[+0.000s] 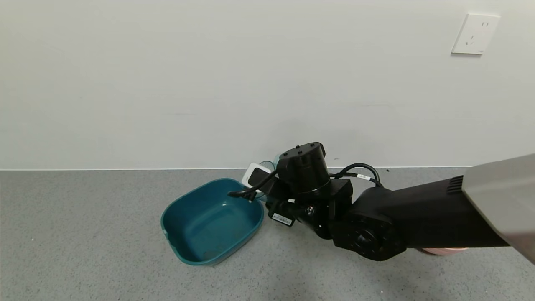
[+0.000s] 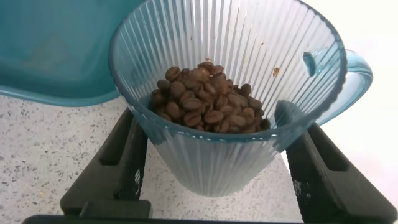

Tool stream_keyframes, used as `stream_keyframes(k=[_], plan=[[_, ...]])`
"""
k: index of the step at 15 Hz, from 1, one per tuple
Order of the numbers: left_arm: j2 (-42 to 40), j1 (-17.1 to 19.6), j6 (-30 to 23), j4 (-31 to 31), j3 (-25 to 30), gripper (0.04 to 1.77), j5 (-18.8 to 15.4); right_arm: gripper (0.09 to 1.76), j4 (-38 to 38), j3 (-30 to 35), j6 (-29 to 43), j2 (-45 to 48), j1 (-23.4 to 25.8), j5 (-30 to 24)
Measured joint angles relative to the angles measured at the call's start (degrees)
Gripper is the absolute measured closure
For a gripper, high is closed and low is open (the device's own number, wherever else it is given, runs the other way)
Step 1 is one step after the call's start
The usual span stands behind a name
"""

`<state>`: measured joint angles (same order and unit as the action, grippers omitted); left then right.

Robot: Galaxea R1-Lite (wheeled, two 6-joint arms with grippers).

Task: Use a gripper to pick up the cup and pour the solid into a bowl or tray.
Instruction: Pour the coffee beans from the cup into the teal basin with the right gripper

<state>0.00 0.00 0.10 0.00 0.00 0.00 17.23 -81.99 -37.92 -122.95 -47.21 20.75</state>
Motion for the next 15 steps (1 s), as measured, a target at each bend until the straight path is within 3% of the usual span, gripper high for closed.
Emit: stream_keyframes(k=[15], plan=[[0.0,0.0,0.0,0.0,0.0,0.06,0.0,0.51,0.3,-10.0,-22.1,-8.4,-1.6,7.7]])
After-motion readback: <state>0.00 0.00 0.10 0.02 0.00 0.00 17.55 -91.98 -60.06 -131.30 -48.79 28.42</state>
